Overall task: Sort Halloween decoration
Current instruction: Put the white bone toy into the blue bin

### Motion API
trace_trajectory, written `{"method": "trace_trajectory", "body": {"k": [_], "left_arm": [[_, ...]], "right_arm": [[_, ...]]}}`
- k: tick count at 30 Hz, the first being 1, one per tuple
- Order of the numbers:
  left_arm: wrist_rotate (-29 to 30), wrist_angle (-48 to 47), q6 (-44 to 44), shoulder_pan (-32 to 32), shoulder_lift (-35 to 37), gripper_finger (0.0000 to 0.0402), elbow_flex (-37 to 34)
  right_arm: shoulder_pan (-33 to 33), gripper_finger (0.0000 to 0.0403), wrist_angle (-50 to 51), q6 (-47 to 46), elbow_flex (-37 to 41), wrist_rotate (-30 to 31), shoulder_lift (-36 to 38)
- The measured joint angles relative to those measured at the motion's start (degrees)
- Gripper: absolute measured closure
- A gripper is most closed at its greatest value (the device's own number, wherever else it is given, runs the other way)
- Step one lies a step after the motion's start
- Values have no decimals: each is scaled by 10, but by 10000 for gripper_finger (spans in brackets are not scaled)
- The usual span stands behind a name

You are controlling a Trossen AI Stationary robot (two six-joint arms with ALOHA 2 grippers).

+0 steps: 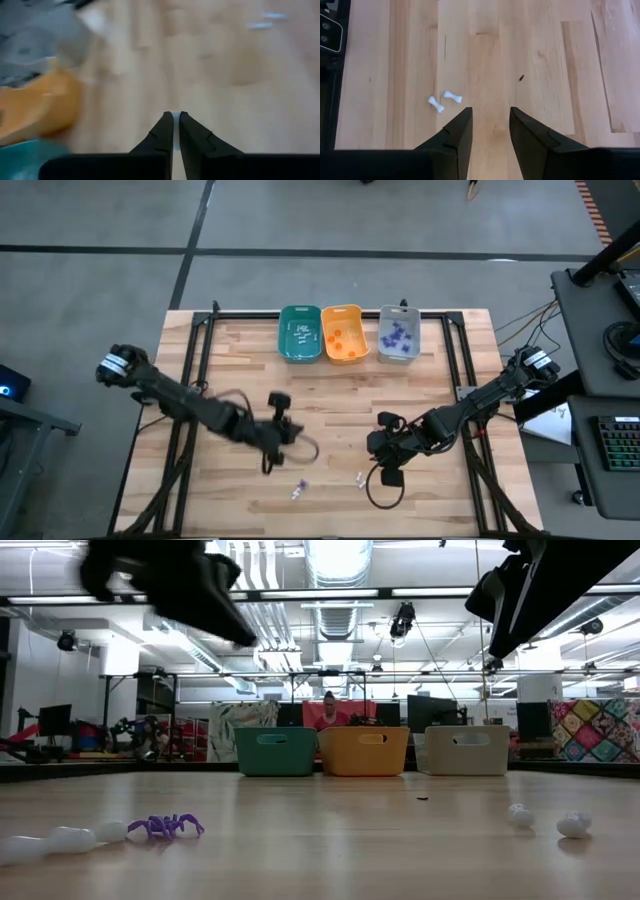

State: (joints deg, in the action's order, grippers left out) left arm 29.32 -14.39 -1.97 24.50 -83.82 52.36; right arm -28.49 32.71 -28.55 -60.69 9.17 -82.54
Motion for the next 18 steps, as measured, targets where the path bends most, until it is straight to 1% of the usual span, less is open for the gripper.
{"method": "trace_trajectory", "body": {"k": [3,6,12,18], "left_arm": [[-3,0,-65,-72,28,402,0],[-30,6,-118,-161,52,402,0],[-147,51,-181,-347,56,401,1],[-302,104,-205,-518,28,401,1]], "right_arm": [[0,284,0,0,0,1,0],[0,284,0,2,0,22,0],[0,284,0,10,0,94,0],[0,284,-3,23,0,177,0]]}}
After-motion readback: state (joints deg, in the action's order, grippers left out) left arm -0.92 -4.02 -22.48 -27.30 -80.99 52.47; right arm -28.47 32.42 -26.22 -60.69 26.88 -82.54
